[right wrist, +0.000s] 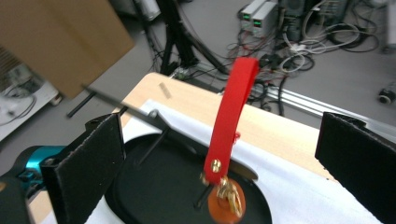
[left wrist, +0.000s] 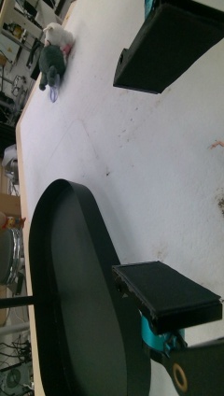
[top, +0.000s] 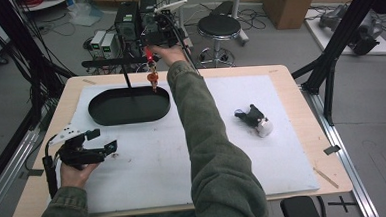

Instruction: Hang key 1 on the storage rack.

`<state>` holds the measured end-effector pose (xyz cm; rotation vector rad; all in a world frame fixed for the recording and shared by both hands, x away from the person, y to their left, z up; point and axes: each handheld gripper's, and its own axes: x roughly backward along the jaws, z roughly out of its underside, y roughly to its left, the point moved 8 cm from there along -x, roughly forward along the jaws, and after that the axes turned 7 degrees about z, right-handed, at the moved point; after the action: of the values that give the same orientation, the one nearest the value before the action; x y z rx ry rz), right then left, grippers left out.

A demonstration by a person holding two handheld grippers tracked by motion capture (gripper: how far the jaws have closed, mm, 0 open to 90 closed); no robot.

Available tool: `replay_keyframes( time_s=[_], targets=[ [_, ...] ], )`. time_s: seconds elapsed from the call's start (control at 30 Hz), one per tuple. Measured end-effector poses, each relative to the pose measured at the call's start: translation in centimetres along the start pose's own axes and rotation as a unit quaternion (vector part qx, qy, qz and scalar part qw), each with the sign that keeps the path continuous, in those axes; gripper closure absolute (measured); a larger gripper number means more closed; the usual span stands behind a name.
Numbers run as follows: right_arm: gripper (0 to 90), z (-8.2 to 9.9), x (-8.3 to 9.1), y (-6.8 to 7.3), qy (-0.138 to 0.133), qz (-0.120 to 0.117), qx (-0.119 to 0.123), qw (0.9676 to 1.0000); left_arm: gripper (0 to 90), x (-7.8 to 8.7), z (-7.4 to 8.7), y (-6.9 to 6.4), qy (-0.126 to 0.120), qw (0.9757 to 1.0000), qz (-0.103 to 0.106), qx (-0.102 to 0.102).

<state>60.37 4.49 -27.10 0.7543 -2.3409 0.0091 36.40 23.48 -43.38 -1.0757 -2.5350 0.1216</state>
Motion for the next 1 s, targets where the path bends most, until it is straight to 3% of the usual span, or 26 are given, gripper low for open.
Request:
replay_keyframes(
  time_s=[0.03,0.23,0.5,0.63,0.7,1.0],
  targets=[
    [0.7,0.4,0.4,-0.2,0.004,-0.002,0.017,0.9998,9.5,0.0,0.0,0.0,-0.001,1.0000,0.000,0.002],
    [0.8,1.3,1.8,-0.9,0.003,-0.011,0.035,0.9993,9.5,-0.1,0.0,-0.1,0.000,1.0000,0.001,0.006],
    [0.8,3.6,4.2,-1.6,-0.014,-0.016,0.080,0.9966,9.5,-0.3,0.2,-0.2,0.011,0.9999,0.000,-0.002],
    [0.8,4.5,4.8,-1.9,-0.014,-0.022,0.083,0.9962,9.5,-0.3,0.2,-0.2,0.012,0.9999,0.000,0.000],
    [0.8,5.1,5.2,-2.1,-0.008,-0.016,0.098,0.9950,9.5,-0.3,0.3,-0.2,0.013,0.9999,0.000,0.000],
    [0.8,6.9,6.0,-2.3,-0.006,-0.030,0.100,0.9946,9.5,-0.3,0.3,-0.1,0.012,0.9999,-0.002,0.001]
  ],
)
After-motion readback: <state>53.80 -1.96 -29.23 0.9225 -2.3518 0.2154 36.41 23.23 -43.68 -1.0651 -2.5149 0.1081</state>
